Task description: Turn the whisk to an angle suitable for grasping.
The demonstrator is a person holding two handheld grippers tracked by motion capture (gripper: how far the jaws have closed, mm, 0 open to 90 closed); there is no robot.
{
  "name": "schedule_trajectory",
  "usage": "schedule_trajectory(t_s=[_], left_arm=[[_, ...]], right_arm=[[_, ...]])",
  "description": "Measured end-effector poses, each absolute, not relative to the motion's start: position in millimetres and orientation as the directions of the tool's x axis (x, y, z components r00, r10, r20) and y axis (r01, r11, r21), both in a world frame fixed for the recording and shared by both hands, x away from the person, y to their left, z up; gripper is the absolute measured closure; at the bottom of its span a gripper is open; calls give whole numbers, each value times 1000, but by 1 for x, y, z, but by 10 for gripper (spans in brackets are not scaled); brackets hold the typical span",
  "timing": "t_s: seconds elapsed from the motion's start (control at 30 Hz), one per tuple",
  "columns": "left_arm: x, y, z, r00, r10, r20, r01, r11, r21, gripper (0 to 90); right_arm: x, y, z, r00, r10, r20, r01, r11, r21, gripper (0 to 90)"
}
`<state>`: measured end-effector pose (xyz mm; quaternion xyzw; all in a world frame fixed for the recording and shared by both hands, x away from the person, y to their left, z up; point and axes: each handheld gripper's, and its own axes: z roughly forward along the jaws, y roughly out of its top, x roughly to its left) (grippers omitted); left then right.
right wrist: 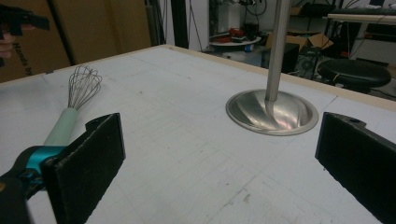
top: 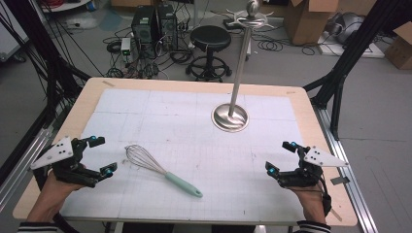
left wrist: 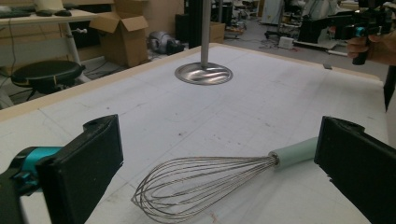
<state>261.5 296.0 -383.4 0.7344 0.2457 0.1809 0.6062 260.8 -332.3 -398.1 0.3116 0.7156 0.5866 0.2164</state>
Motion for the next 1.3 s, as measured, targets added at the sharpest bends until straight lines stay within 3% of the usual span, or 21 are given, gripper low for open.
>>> schedule_trajectory(t_s=[0.27,1.0,1.3], left_arm=[[279,292,-361,840,543,-15,138,-186,973,17],[318,246,-319,944,311,113,62,-502,863,17],[328,222,-316,971,219,101,49,-588,807,17]], right_arm=[[261,-333,-398,-712,700,53,189,119,975,1],[260,-333,-396,-718,694,48,186,125,975,1],[261,-331,-397,-724,688,49,193,133,972,1]])
